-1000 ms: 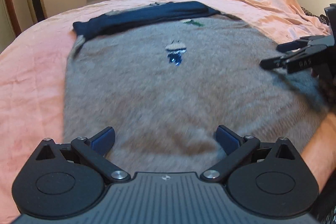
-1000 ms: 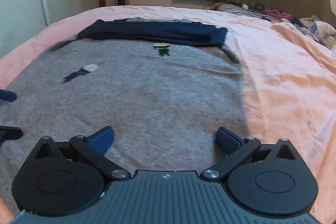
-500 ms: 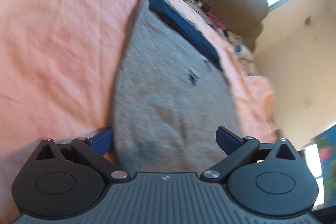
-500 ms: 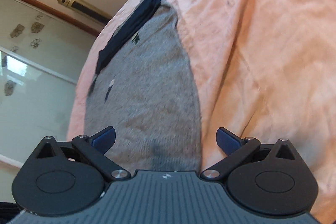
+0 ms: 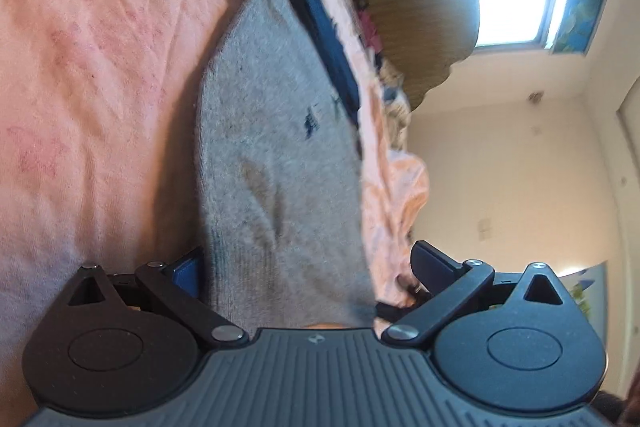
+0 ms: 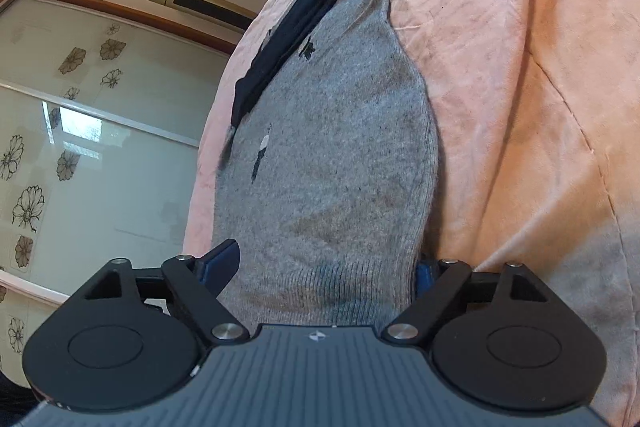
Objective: Fold small clothes
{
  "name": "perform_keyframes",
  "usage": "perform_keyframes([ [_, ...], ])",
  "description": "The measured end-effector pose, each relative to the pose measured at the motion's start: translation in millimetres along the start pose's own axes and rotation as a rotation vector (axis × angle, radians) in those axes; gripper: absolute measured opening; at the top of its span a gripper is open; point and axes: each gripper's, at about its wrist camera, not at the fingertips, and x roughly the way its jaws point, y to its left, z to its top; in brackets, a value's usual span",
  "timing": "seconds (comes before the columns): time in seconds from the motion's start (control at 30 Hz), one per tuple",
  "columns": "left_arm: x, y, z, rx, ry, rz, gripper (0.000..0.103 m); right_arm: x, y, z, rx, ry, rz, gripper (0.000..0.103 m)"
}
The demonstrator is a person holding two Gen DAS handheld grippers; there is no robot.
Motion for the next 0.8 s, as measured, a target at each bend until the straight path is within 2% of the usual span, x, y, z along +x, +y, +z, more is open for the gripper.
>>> perform_keyframes([
  [0.07,9,-12,-2,0.076,0.049,0.108,0.096,7,0,2,-0.009,0.026,-0.011,0.077],
  [0.13,16,-24,-7,0.159,0.075,0.204,0.075,9,1,-1,-0.041,0.047,-0.039,0.068],
  [0.2,19,-29,-9,0.194,0.081,0.261,0.063,7,-2,-3,-0.047,0.056,-0.06,0.054],
  [0.27,21,-29,-8,0.193,0.089,0.291,0.046,6,-8,-6,-0.041,0.074,-0.082,0.03],
  [0.33,25,-27,-5,0.191,0.107,0.33,0.022,5,-11,-11,-0.048,0.096,-0.108,0.015],
  [0.47,27,-27,-2,0.218,0.121,0.37,0.009,-1,-8,-17,-0.081,0.128,-0.098,0.013],
  [0.53,25,-33,0,0.245,0.104,0.354,0.006,-5,-5,-16,-0.08,0.115,-0.053,0.013],
  [0.63,18,-52,13,0.277,0.039,0.256,0.006,-11,9,-5,-0.098,0.065,0.046,0.012],
  [0.8,11,-91,64,0.353,-0.132,0.116,0.006,-4,47,47,-0.174,-0.029,0.166,0.012],
])
